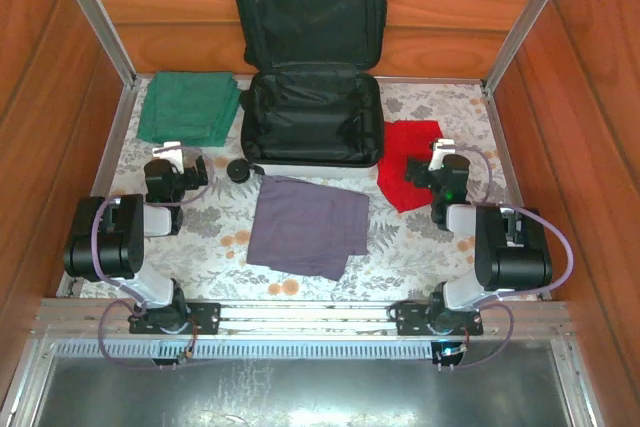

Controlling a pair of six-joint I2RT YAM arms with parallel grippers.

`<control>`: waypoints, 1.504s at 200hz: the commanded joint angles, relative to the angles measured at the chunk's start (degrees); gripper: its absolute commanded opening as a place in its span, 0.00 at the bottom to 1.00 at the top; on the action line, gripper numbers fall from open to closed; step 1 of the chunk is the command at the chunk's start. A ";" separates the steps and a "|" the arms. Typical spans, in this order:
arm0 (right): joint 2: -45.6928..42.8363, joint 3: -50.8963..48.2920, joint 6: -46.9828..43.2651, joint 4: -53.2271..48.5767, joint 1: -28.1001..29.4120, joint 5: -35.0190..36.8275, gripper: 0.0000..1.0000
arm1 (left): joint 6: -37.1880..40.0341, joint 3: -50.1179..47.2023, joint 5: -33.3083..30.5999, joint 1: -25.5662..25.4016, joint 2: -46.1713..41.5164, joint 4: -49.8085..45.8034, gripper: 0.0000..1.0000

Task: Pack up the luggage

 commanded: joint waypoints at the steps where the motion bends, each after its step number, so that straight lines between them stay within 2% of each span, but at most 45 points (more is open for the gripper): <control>1: 0.34 0.99 -0.93 -0.13 0.33 -1.39 1.00 | -0.06 1.20 0.46 0.05 0.05 0.35 1.00; 27: 0.43 1.04 -0.85 -0.03 0.33 -1.39 1.00 | -0.71 1.40 -1.33 0.05 0.22 0.37 1.00; 191: 0.34 0.88 -0.60 0.21 0.24 -1.43 1.00 | -0.67 1.20 -1.16 0.05 0.01 0.36 1.00; 206: -1.36 -0.12 0.06 2.89 0.25 1.04 0.94 | 0.02 1.98 -1.31 -0.41 -1.73 -0.83 1.00; 216: -6.97 1.18 0.74 -4.31 0.33 3.09 0.95 | 0.88 3.39 -3.54 -1.83 -6.75 -8.15 1.00; 225: -12.36 4.40 3.57 -14.30 0.19 7.83 0.97 | 1.38 4.83 -8.69 -3.76 -11.59 -14.28 1.00; 233: -15.79 7.98 7.03 -22.38 -0.24 11.41 1.00 | -0.12 4.94 -13.24 -5.18 -15.45 -15.21 1.00; 245: -17.87 13.32 9.70 -31.28 -1.52 11.99 1.00 | -6.33 5.21 -15.06 -5.22 -20.69 -15.68 1.00; 256: -16.82 18.97 11.80 -38.34 -3.71 8.52 1.00 | -9.28 6.77 -15.91 -5.14 -23.46 -16.40 1.00; 269: -13.06 26.04 14.24 -45.71 -5.92 3.55 1.00 | -10.04 9.82 -13.26 -5.15 -25.18 -19.37 1.00; 301: 1.49 40.59 17.43 -53.89 -10.70 -11.04 1.00 | -15.90 16.55 -7.59 -7.01 -24.87 -30.33 1.00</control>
